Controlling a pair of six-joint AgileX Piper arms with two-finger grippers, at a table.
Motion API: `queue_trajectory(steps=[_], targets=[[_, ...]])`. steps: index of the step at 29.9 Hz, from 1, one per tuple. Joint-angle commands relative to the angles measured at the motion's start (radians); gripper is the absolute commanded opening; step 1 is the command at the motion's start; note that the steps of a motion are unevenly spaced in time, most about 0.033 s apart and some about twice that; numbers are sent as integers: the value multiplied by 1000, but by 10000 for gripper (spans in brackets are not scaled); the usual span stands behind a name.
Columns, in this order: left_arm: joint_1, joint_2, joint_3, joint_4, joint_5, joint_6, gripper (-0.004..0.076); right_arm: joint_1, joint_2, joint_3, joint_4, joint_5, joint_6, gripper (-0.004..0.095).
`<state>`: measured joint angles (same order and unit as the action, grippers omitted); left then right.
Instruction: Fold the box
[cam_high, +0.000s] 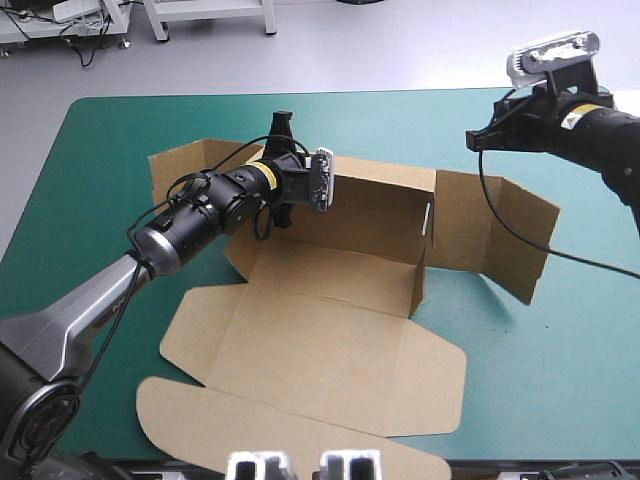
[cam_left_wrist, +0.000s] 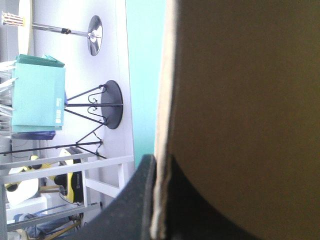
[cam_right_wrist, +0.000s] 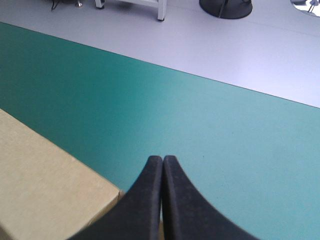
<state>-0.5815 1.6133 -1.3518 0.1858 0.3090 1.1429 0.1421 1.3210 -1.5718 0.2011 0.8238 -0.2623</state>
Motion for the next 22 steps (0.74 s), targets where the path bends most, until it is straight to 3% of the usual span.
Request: queue_trajectory(steps=[1, 5, 11, 18, 22], targets=[[-5, -46, -37, 10, -103, -2, -9, -8, 68, -104, 17, -36, 2, -19], [-5, -46, -37, 13, -103, -20, -9, -42, 177, -221, 68, 16, 2, -19], [-5, -46, -52, 63, -68, -225, -9, -122, 371, -412, 216, 190, -47, -19], [-26, -46, -81, 667, 99, -771, -9, -132, 520, -609, 255, 335, -42, -19], [-73, -46, -81, 794, 192, -839, -9, -132, 569, -686, 300, 349, -38, -18]])
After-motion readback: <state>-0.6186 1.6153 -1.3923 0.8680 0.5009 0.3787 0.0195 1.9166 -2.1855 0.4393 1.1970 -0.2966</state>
